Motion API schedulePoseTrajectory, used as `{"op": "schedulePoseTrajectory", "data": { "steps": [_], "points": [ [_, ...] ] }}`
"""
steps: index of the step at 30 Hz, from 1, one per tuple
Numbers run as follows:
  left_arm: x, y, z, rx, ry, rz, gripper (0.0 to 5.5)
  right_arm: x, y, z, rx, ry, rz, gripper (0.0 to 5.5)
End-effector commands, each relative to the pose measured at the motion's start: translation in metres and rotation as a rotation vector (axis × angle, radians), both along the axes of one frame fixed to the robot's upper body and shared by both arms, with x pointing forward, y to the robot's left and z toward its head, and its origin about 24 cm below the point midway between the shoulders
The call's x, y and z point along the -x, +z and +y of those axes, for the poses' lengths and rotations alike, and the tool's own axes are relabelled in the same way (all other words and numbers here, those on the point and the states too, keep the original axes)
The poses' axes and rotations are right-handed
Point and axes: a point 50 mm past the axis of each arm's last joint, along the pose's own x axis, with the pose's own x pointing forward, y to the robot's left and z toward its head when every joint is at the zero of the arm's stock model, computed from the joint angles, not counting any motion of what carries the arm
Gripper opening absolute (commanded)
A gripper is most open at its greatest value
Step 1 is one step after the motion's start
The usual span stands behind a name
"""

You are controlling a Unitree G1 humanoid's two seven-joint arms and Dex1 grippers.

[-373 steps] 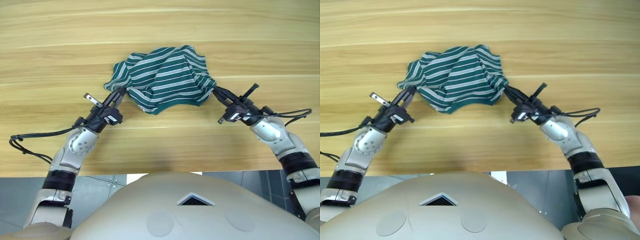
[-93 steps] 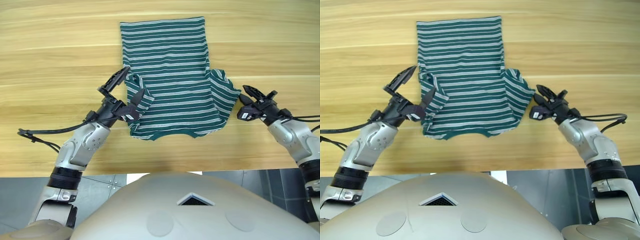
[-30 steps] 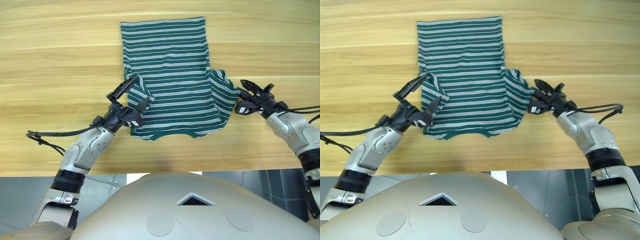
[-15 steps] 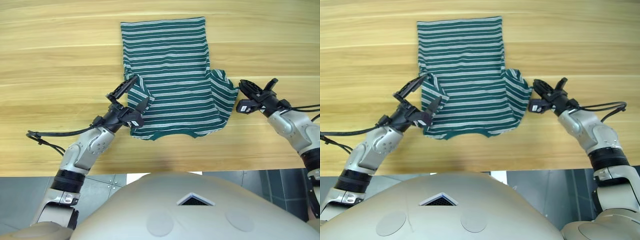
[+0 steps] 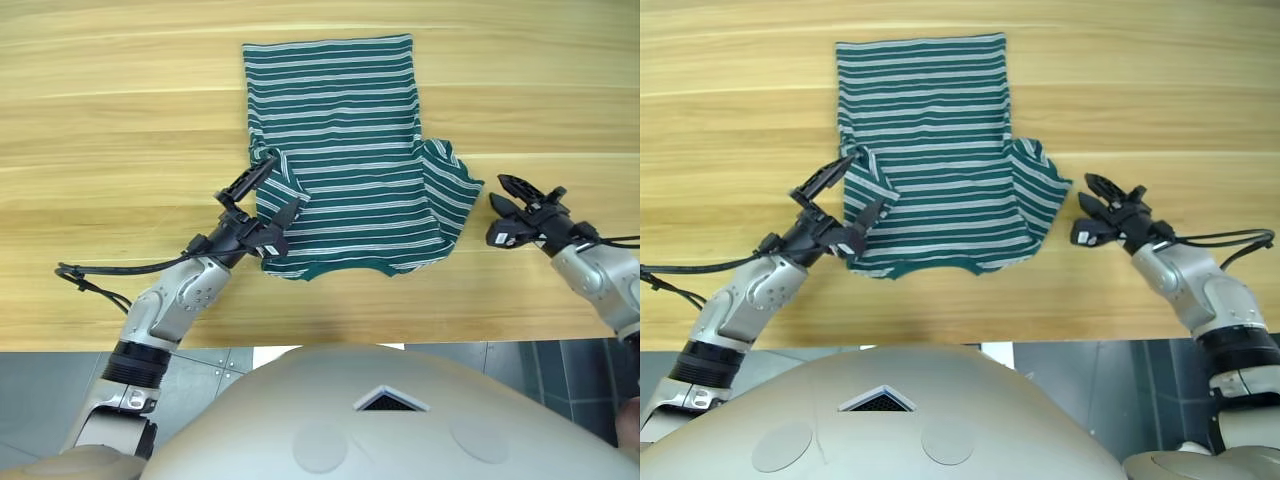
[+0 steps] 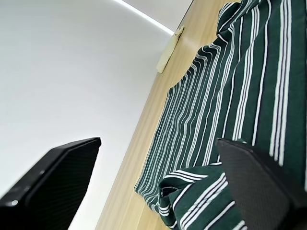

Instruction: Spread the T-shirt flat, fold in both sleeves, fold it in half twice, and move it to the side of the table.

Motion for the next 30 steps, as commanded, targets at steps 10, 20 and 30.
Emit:
{"op": "schedulePoseTrajectory", "data": {
  "steps": [10,20,30],
  "points": [
    [-0.002,-0.002,-0.001,-0.024,-0.002,0.006,4.48,0.002,-0.03,0.021,-0.003,0.053,0.126,2.05],
    [-0.002,-0.002,0.0,-0.028,-0.005,0.009,4.48,-0.006,-0.038,0.017,0.01,0.035,0.113,1.53],
    [0.0,-0.002,-0.001,-0.031,-0.014,0.016,4.48,0.003,-0.04,0.019,0.004,0.063,0.158,0.31]
  ]
}}
